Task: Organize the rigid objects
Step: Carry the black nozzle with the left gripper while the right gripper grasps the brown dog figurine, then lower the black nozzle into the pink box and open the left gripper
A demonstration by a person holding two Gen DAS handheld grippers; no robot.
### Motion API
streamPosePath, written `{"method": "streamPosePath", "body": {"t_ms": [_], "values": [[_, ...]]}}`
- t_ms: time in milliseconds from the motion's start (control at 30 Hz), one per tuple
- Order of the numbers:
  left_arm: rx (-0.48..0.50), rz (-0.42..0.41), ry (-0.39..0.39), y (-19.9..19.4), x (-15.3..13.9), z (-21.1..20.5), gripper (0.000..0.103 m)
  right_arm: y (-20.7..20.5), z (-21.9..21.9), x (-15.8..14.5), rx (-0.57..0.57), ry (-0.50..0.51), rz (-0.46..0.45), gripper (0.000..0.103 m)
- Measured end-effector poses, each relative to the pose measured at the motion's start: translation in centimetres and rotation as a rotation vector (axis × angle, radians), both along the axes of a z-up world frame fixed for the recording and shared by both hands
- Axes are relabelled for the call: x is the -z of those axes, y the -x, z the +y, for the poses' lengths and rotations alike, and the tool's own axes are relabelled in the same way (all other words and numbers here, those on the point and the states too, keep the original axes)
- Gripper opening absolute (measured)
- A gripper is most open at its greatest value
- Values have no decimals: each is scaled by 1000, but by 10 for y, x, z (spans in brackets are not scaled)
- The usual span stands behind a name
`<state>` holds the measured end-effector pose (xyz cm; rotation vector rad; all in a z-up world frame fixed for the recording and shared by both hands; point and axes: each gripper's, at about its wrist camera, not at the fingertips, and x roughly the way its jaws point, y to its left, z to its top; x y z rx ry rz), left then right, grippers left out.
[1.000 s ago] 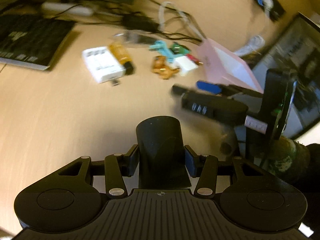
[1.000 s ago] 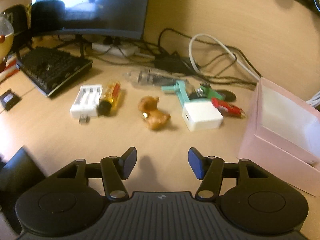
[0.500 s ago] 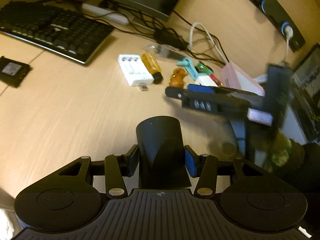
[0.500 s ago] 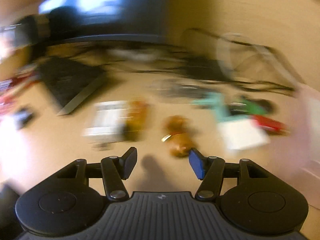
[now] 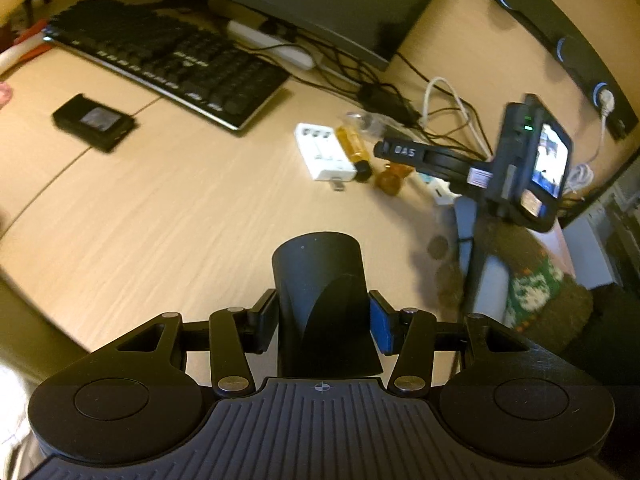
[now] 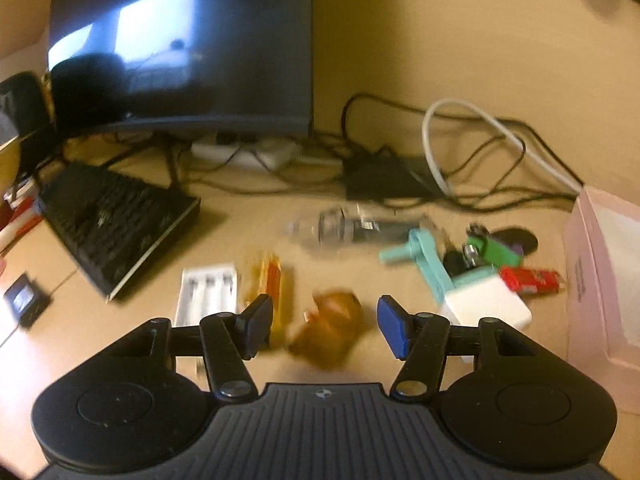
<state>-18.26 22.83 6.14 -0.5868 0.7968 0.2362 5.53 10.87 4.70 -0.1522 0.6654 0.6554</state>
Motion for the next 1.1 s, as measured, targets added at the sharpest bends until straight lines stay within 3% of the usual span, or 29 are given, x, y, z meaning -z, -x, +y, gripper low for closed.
{"method": "streamPosePath", "body": {"t_ms": [233, 267, 367, 533, 733, 967, 1100], "values": [[-8, 1, 6, 6, 0, 5, 52, -5, 5, 17, 4, 41, 33, 58], [-1, 2, 6, 6, 0, 4, 52, -6, 3, 20, 6, 49, 38, 56], [34, 4, 8, 1, 1, 3, 52, -2, -1, 22, -22, 62, 31, 35], [110, 11, 0, -15, 1, 1, 52, 24, -12, 15, -84, 133, -37, 34], [299, 33, -21, -54, 3, -21, 52, 62, -58, -3, -58, 148, -12, 32], [602, 19, -29, -102, 3, -80, 52, 99, -131, -34, 85, 148, -39, 32], [722, -4, -39, -122, 0, -111, 52, 112, -169, -44, 173, 163, -80, 32]]}}
